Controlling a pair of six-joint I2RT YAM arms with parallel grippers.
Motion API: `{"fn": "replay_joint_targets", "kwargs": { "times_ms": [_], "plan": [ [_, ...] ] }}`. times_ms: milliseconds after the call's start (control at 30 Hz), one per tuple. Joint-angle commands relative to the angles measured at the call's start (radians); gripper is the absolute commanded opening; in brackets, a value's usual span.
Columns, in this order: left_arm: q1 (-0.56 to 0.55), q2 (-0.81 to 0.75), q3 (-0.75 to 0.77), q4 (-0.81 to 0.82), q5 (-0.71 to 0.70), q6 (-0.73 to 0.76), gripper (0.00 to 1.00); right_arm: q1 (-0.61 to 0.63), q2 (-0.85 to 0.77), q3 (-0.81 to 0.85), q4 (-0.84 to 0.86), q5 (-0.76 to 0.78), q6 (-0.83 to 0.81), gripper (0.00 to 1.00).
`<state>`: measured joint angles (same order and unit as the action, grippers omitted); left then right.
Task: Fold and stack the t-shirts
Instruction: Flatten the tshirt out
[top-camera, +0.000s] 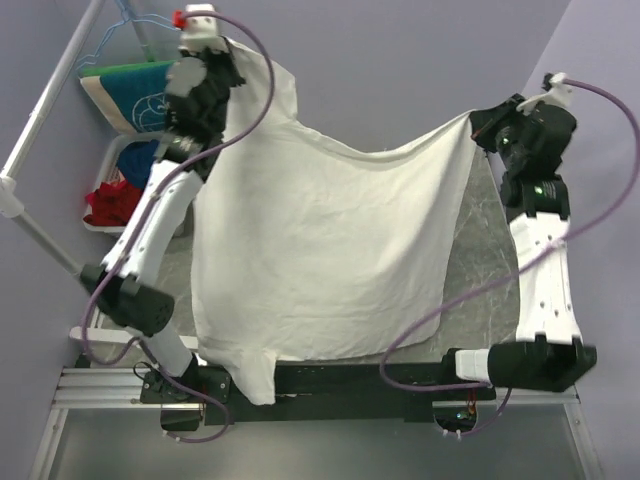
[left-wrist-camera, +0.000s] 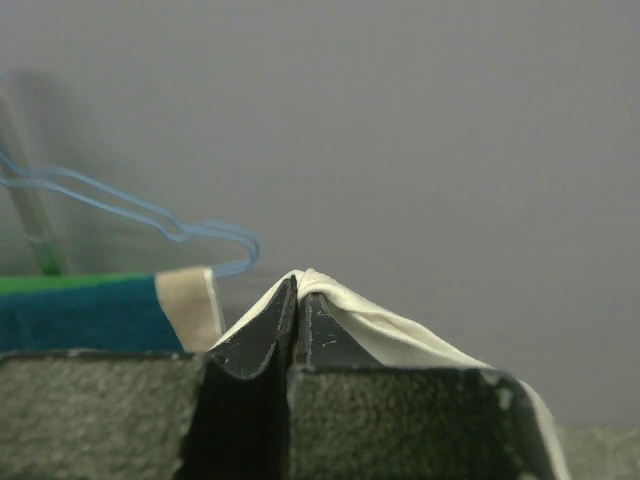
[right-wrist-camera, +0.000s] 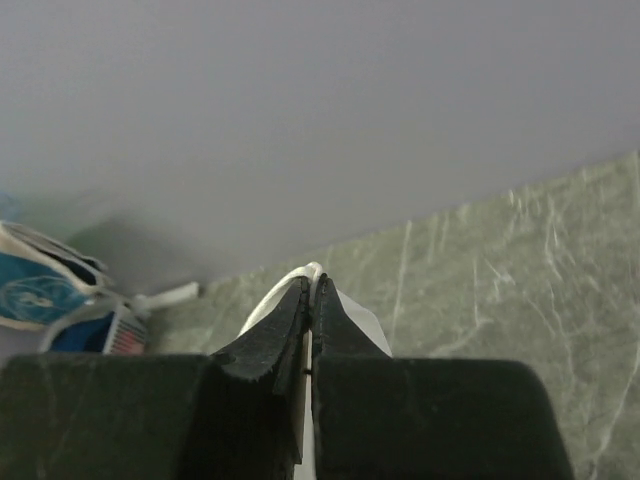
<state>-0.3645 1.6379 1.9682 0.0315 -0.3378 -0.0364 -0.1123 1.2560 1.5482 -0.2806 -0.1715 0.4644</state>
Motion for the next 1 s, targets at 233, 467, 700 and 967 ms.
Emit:
{"fn": "replay_joint_targets", "kwargs": {
  "times_ms": [233,467,700,967],
  "plan": [
    [0.076,0.183,0.263,0.147,0.040,-0.043,0.01,-0.012,0.230,0.349,0.008,0.010,-0.046,0.00],
    [0.061,0.103,0.317,0.114,0.094,-0.051,0.01,-0.020,0.116,0.343,0.011,0.001,-0.063,0.00],
    [-0.002,-0.105,0.037,0.027,0.183,-0.109,0.01,-0.021,-0.166,-0.047,0.012,-0.010,-0.060,0.00],
    [-0.106,-0.252,-0.611,-0.269,0.128,-0.361,0.01,0.011,-0.328,-0.627,-0.100,-0.074,0.046,0.00]
  ]
}}
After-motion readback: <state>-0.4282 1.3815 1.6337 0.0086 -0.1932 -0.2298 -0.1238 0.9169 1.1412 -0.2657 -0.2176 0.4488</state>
